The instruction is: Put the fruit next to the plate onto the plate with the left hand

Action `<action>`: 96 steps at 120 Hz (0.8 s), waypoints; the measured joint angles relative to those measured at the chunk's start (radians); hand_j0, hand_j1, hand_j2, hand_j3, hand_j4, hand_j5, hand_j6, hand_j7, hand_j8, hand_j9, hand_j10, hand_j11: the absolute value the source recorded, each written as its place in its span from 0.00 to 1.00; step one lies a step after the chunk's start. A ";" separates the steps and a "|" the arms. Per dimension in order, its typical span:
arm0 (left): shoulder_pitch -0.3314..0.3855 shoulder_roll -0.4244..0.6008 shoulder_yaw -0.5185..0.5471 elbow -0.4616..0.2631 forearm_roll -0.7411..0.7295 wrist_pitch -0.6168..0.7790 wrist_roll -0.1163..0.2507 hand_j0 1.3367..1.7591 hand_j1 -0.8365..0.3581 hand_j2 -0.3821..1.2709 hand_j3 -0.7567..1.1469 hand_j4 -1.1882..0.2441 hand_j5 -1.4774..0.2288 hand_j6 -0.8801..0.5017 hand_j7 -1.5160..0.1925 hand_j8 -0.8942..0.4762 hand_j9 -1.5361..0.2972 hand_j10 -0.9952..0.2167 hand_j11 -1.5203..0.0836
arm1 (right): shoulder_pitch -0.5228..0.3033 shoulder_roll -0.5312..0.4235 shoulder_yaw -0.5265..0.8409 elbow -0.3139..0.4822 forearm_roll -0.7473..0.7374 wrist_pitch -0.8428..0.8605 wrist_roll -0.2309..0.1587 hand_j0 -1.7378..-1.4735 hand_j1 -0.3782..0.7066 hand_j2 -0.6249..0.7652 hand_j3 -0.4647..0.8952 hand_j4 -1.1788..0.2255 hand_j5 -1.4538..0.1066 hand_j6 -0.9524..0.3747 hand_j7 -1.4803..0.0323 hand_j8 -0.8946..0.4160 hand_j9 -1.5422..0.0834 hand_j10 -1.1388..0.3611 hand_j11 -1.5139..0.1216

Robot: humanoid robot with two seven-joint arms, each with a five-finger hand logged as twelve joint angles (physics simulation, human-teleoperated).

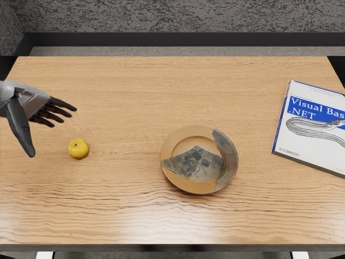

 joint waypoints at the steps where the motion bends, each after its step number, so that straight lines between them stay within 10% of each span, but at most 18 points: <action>1: 0.000 0.000 0.000 0.001 0.000 0.000 0.000 0.76 0.99 0.23 0.40 0.82 0.86 0.63 0.88 0.65 0.83 0.82 0.94 | 0.000 0.000 0.000 0.000 0.000 0.000 0.000 0.30 0.04 0.45 0.34 0.83 0.92 0.71 0.97 0.68 0.94 0.75 0.92; 38: 0.000 -0.032 -0.011 0.057 0.091 -0.003 0.009 0.76 0.99 0.23 0.40 0.82 0.86 0.63 0.88 0.65 0.83 0.82 0.94 | -0.002 0.000 -0.001 -0.003 -0.003 0.000 -0.001 0.30 0.04 0.45 0.34 0.83 0.92 0.71 0.97 0.68 0.94 0.75 0.92; 53: 0.006 -0.162 -0.025 0.106 0.171 0.014 0.065 0.76 0.99 0.23 0.40 0.82 0.86 0.63 0.88 0.65 0.83 0.81 0.94 | -0.002 0.000 -0.001 -0.003 -0.003 0.000 -0.002 0.30 0.04 0.45 0.34 0.83 0.92 0.71 0.97 0.68 0.94 0.75 0.92; 67: 0.024 -0.265 0.000 0.105 0.175 0.277 0.095 0.76 0.99 0.23 0.40 0.82 0.86 0.63 0.88 0.65 0.83 0.82 0.94 | -0.002 0.000 -0.001 -0.003 -0.003 0.000 -0.001 0.30 0.04 0.45 0.34 0.83 0.92 0.71 0.97 0.68 0.94 0.75 0.92; 96: 0.120 -0.425 0.051 -0.130 0.109 0.983 0.078 0.76 0.98 0.23 0.40 0.82 0.86 0.63 0.88 0.65 0.83 0.81 0.94 | -0.002 0.000 -0.001 -0.003 -0.003 0.000 -0.002 0.30 0.04 0.45 0.34 0.83 0.92 0.71 0.97 0.68 0.94 0.75 0.92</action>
